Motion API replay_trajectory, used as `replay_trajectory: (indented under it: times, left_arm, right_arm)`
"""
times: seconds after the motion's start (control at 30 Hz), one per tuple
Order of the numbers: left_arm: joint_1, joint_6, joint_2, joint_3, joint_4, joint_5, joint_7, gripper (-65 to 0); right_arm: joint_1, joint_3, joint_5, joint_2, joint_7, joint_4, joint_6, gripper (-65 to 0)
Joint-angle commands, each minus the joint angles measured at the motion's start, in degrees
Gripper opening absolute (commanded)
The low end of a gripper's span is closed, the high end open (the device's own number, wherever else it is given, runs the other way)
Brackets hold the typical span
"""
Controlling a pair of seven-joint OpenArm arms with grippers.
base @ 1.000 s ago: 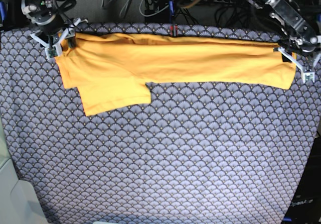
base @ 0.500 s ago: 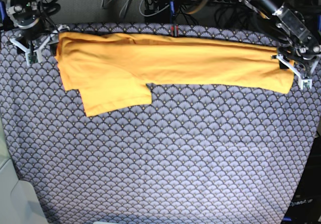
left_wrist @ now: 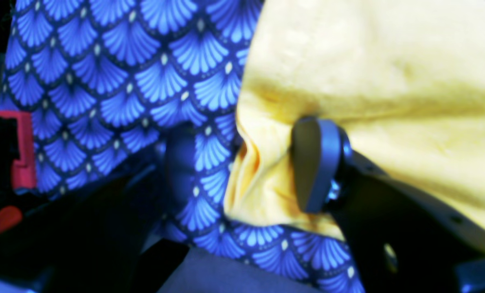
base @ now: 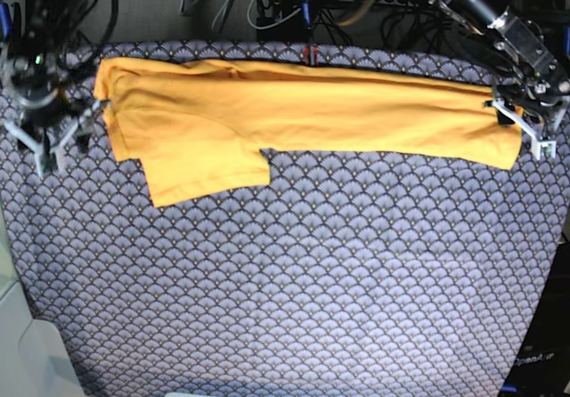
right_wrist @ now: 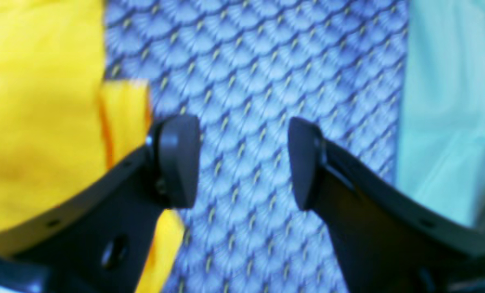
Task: Fold the T-shirt properly
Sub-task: 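Move the right gripper to the sleeve end and grasp it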
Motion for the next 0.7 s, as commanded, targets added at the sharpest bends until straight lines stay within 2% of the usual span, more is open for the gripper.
replay_trajectory:
  times: [0.0,0.1,0.2,0.37,0.67]
  left_arm:
    - [0.9,0.9,0.4,0.2,-1.6,4.3,3.1,-27.5]
    - [1.5,0.9,0.4,0.2,-1.4,4.3,3.1,-27.5]
    - [1.6,0.9,0.4,0.2,-1.4,4.3,3.1,-27.5]
    - [1.7,0.9,0.4,0.2,-1.4,4.3,3.1,-27.5]
    - [2.3,0.9,0.4,0.2,-1.4,4.3,3.1,-27.5]
  right_arm:
    - [1.9,-1.1,0.7,1.2,-1.8,0.1,-0.3,-29.5]
    - [7.0,-5.7,0.9,2.1,-8.4,-3.7,-0.3,-29.5]
    - [9.9,-9.7,0.9,1.7,-10.7,-6.5,-0.3,-29.5]
    - [14.1,-16.4,0.7,0.4,-12.0,-11.7,-0.3,-29.6]
    - [20.8,-17.8,0.7,-0.3,-9.7,-24.1,-0.3,-29.5]
